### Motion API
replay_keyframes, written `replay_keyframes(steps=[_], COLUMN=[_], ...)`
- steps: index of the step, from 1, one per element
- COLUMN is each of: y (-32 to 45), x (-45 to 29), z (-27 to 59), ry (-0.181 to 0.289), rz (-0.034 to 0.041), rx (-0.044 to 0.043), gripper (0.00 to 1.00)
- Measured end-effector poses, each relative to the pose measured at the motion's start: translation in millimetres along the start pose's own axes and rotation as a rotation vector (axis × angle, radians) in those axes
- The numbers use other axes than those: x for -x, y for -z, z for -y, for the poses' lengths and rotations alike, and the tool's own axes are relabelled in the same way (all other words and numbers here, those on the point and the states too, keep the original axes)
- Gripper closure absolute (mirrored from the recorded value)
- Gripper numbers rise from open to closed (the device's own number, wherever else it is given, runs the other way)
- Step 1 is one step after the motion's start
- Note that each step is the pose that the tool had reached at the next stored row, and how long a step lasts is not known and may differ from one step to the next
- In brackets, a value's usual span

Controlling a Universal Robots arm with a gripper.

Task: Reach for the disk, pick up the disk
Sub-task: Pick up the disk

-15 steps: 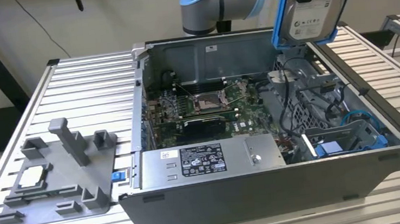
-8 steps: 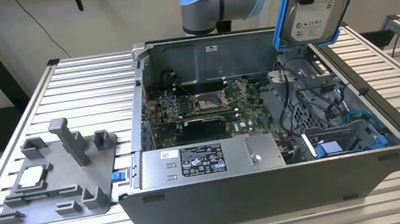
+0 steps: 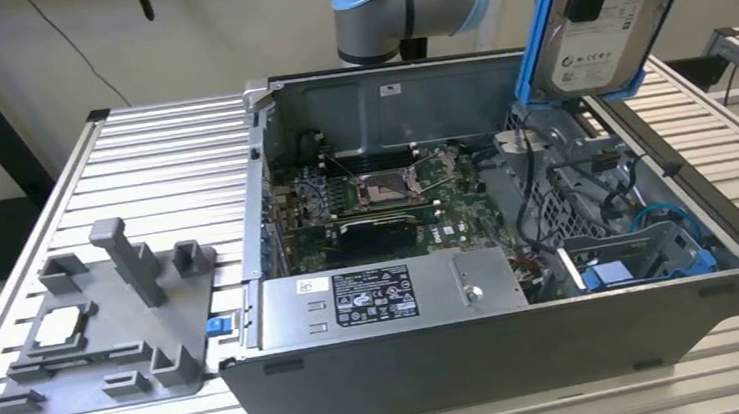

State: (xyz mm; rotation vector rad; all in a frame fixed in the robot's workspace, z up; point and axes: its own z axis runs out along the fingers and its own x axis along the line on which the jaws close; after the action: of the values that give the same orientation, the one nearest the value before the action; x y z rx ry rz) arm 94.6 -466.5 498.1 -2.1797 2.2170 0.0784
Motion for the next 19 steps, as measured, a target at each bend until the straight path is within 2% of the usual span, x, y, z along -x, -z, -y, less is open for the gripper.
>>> replay_keyframes(steps=[4,12,16,19], y=[0.6,-0.4,-1.7,-2.2], x=[-12.0,-29.4,-38.0,-44.4], z=[0.2,0.7,1.5,2.4], ry=[0.000,0.000,0.000,-0.001], rz=[0.0002,-0.0007,-0.0074,-0.0186], rx=[0.0001,0.0013,0.0045,0.0059], gripper=[1.00,1.00,1.00,1.00])
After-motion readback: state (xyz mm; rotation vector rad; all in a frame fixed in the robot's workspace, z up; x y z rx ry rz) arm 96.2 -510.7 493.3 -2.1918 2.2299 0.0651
